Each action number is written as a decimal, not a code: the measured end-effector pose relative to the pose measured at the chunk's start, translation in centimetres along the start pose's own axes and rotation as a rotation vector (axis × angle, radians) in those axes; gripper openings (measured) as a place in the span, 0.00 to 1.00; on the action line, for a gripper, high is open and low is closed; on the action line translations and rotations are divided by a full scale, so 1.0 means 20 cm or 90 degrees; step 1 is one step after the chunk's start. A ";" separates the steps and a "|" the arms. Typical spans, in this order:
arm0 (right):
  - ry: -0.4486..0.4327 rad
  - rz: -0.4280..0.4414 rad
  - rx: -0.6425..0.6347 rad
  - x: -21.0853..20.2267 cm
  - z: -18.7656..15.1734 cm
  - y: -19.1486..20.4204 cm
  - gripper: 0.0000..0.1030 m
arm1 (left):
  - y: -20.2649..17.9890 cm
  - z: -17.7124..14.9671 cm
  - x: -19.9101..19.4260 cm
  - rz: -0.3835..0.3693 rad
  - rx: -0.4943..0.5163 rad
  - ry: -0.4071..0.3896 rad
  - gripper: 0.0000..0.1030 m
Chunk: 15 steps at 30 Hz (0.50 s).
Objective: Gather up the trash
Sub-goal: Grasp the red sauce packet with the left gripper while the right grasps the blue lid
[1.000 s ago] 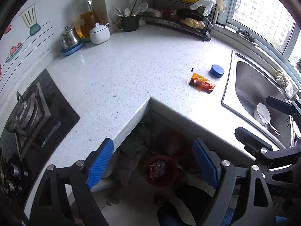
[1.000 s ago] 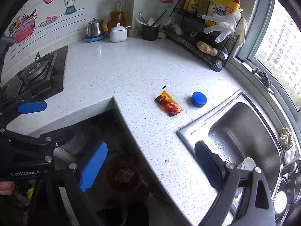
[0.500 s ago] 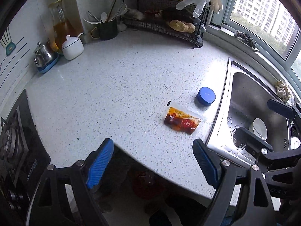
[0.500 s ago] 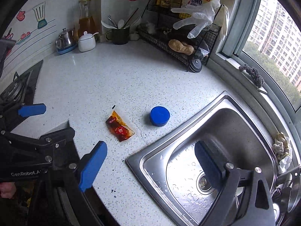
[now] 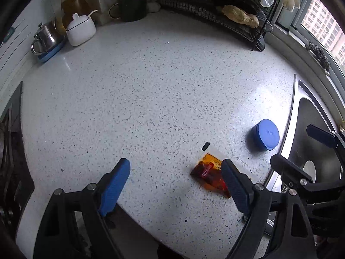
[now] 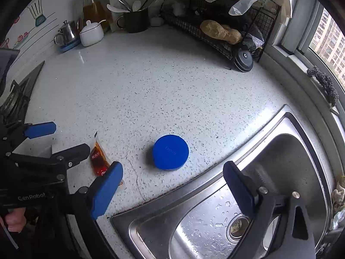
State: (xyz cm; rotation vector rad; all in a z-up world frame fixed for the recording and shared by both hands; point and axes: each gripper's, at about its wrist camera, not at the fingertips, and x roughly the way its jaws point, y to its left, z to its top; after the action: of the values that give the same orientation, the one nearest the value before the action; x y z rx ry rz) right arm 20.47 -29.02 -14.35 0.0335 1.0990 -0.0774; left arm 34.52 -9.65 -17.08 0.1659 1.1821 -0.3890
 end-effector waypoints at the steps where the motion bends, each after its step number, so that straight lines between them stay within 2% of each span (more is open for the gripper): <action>1: 0.004 0.007 -0.003 0.02 0.00 0.00 0.91 | 0.01 0.01 0.02 0.002 -0.011 0.006 0.82; 6: 0.025 0.027 -0.025 0.13 0.03 0.00 0.88 | 0.03 0.03 0.08 0.023 -0.035 0.018 0.82; 11: 0.047 0.044 -0.040 0.22 0.06 0.02 0.73 | 0.03 0.06 0.12 0.016 -0.049 0.030 0.82; 12: 0.051 0.049 -0.040 0.23 0.06 0.02 0.67 | 0.02 0.06 0.13 0.019 -0.048 0.032 0.82; 14: 0.039 0.046 -0.043 0.23 0.07 0.03 0.61 | 0.01 0.06 0.13 0.021 -0.047 0.033 0.82; 15: 0.033 0.049 -0.044 0.22 0.07 0.03 0.55 | 0.01 0.07 0.13 0.020 -0.046 0.034 0.82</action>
State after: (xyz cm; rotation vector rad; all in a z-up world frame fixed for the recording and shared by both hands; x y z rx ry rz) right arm 23.70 -28.81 -17.64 0.0166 1.1504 0.0305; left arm 36.57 -10.52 -19.00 0.1321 1.2426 -0.3152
